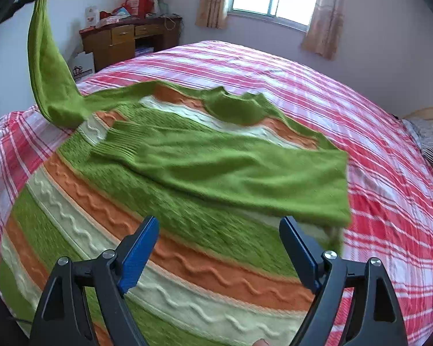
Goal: Fold small clothes
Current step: 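Lift the cuff with the left tool and fold it over the first sleeve, then grasp the folded sleeve cuffs with the right tool near the sweater middle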
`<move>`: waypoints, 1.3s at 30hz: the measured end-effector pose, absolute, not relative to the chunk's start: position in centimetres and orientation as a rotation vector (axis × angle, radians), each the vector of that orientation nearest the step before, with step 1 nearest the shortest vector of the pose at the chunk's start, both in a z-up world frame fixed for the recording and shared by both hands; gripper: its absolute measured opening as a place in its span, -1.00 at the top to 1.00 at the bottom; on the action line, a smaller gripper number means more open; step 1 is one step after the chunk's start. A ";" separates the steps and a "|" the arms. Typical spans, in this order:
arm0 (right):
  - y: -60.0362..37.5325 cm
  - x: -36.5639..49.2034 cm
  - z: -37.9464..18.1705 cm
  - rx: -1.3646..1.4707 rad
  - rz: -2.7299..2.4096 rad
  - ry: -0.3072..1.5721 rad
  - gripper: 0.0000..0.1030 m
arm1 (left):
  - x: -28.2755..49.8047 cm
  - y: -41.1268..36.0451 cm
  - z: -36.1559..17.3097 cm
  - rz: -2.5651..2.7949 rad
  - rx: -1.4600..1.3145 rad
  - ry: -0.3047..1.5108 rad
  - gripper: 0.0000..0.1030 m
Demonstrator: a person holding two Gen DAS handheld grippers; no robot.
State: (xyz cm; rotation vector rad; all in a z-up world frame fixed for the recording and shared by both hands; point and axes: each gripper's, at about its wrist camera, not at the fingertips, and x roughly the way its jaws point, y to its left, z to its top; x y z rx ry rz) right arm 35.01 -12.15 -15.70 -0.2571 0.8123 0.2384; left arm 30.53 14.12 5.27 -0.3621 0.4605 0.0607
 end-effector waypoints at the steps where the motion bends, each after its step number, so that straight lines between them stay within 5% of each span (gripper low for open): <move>1: -12.5 34.8 -15.7 -0.256 0.233 0.813 -0.67 | 30.8 13.6 5.4 0.051 -0.359 0.462 0.90; 19: -24.1 30.9 -15.9 -0.031 0.110 0.759 -0.67 | 35.3 -3.1 6.4 -0.178 -0.286 0.486 0.90; 29: -27.8 29.8 -17.3 0.097 0.048 0.721 -0.67 | 36.4 -14.8 -3.4 -0.210 -0.112 0.622 0.88; 34: -29.6 29.0 -18.2 0.190 0.028 0.698 -0.67 | 35.1 -18.2 -8.3 -0.208 0.041 0.723 -0.30; 36: -30.6 28.6 -18.2 0.234 0.014 0.676 -0.67 | 33.3 -18.0 -8.8 -0.217 0.112 0.679 -0.31; 39: -31.3 28.2 -18.6 0.272 -0.003 0.663 -0.67 | 31.3 -15.7 -9.3 -0.207 0.184 0.642 -0.62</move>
